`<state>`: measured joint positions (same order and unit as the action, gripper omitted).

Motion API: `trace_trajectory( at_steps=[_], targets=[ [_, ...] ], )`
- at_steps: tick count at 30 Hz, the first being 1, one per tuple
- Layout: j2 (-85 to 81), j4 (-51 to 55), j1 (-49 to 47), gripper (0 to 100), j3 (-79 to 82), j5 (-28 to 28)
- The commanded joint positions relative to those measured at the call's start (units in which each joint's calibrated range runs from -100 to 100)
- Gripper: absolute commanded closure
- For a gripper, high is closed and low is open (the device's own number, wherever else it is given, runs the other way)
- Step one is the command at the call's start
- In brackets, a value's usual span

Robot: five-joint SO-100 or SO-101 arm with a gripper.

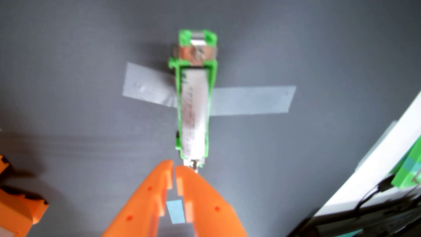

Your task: Insert Battery

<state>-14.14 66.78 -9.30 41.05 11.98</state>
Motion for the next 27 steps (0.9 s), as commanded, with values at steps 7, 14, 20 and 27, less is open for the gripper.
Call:
trace_trajectory(
  at_steps=[7,14,20,27],
  targets=[
    [-1.49,-2.85,1.39,98,-2.55,-0.45],
    [-1.07,-5.05,1.39,98,-1.65,-0.45],
    [-1.07,-5.05,1.51,98,-1.56,-0.45],
    [-1.07,-6.74,2.45,98,1.77,-0.81]
  ],
)
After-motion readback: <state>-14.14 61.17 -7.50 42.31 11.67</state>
